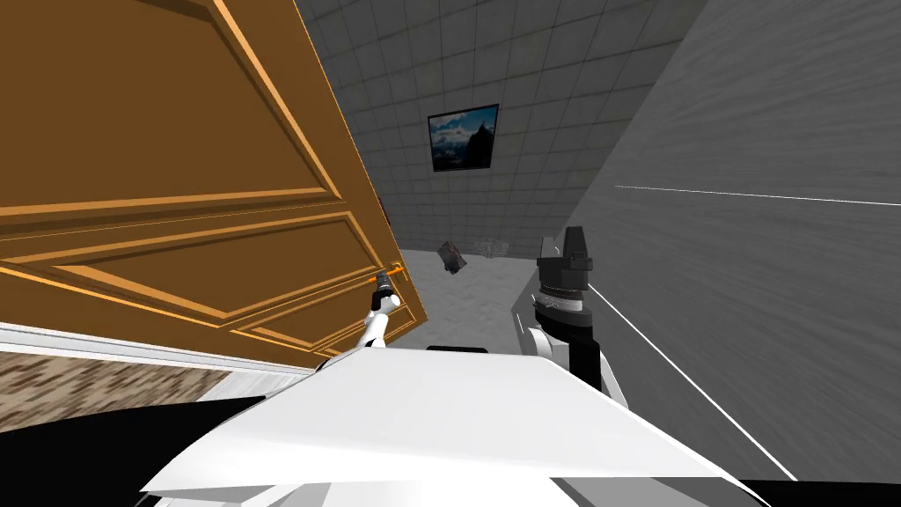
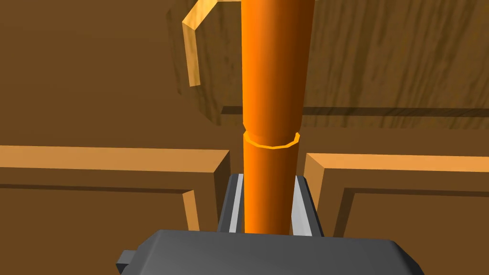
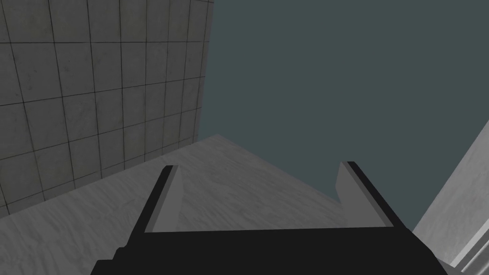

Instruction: Push the door open

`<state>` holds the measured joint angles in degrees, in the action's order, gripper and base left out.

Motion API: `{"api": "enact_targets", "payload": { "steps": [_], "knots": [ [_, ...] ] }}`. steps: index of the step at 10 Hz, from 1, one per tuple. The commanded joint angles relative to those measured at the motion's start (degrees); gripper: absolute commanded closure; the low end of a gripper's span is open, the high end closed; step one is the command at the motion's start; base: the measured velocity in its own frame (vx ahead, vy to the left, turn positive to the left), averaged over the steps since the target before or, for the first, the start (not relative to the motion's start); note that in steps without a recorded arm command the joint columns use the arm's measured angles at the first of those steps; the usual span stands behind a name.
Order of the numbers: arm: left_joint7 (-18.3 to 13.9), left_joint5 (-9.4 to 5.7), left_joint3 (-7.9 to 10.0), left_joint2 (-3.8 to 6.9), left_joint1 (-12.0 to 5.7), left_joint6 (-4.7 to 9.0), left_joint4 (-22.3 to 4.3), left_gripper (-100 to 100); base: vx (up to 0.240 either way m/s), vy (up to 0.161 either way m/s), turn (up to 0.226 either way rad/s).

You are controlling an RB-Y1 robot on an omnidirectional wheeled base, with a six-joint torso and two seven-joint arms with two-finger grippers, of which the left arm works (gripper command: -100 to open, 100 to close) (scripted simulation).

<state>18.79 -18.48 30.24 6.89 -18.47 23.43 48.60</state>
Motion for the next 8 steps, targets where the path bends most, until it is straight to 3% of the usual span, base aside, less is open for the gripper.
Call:
{"api": "enact_targets", "payload": {
  "steps": [1,4,6,8],
  "knots": [
    [1.54,-1.21,1.64,-0.09,0.76,-0.32,1.48,100,0.161,-0.003,-0.042],
    [4.15,-4.23,4.72,0.45,2.25,-0.45,3.04,100,0.187,-0.013,-0.047],
    [4.59,-4.74,5.23,0.54,2.50,-0.47,3.30,100,0.129,0.006,-0.004],
    [6.75,-7.23,7.77,0.97,3.73,-0.58,4.58,100,0.155,0.008,-0.071]
  ]
}}
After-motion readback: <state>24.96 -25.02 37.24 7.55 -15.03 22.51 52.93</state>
